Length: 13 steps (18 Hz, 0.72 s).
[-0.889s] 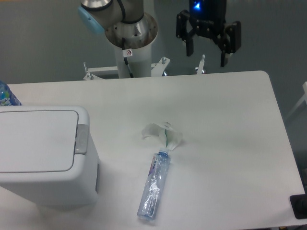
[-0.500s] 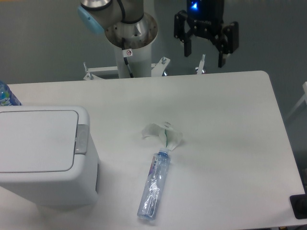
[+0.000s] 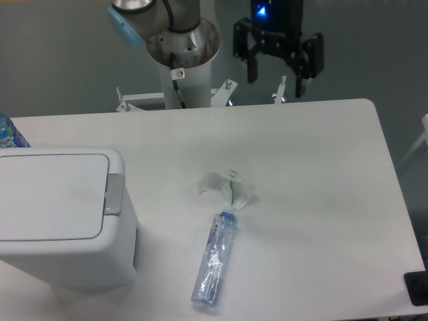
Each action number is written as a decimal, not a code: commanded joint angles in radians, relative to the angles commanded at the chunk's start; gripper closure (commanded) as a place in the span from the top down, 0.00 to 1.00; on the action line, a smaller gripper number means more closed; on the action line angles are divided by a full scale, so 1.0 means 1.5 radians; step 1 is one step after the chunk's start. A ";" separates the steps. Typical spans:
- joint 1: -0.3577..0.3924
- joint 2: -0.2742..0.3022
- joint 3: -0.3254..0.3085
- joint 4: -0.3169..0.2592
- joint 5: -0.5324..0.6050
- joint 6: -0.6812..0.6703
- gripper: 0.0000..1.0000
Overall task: Open the trash can
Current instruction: 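Move the open gripper from its raised pose toward the white trash can, then lower the gripper down beside the trash can lid's front edge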
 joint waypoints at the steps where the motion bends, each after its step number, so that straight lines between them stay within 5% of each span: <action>1: -0.008 -0.007 0.001 0.014 0.000 -0.031 1.00; 9: -0.065 -0.043 0.005 0.051 -0.001 -0.228 1.00; 13: -0.115 -0.071 0.007 0.112 -0.001 -0.366 1.00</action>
